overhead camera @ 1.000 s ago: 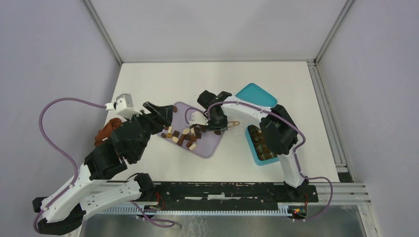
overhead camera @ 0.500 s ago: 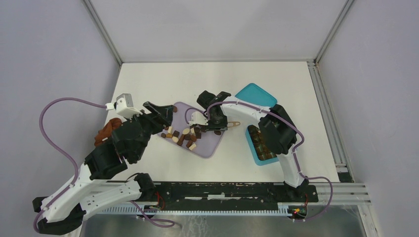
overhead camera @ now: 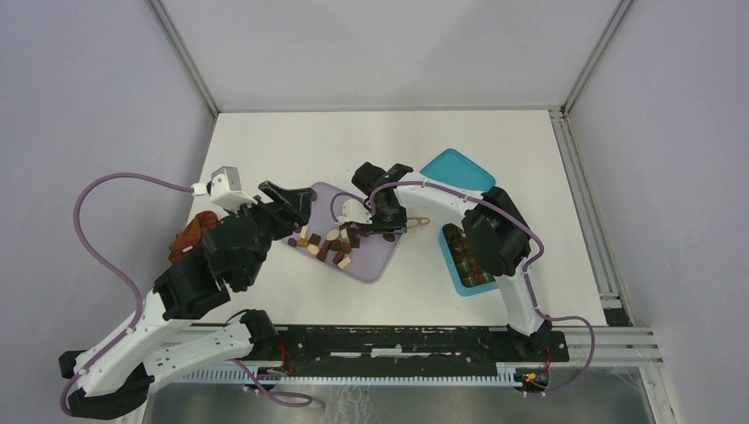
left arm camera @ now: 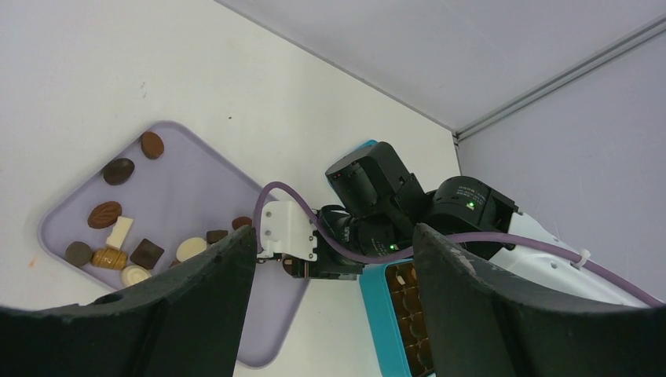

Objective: Pack the chocolate
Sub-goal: Pick up the fake chocolate from the plate.

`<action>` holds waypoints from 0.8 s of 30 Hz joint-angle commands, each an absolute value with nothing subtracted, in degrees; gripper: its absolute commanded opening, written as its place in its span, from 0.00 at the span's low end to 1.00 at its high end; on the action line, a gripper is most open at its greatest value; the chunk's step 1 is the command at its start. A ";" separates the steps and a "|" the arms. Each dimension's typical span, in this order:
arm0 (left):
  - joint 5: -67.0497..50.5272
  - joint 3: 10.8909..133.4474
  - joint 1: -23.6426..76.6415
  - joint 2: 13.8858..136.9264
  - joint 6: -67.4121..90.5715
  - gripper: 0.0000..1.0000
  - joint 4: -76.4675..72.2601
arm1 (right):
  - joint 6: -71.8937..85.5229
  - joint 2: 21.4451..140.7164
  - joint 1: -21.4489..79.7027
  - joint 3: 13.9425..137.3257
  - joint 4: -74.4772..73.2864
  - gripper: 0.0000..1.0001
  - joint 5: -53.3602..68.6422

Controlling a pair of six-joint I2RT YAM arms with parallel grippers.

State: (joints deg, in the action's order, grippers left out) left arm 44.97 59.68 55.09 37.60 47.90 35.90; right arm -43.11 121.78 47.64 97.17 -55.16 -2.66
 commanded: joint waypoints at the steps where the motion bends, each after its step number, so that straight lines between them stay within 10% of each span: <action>1: 46.41 59.61 55.12 37.49 49.65 0.78 34.57 | -42.20 120.21 47.81 99.25 -54.79 0.46 -4.13; 24: 46.58 59.67 55.16 37.81 49.57 0.78 34.57 | -42.45 122.87 47.81 100.11 -55.88 0.47 -1.95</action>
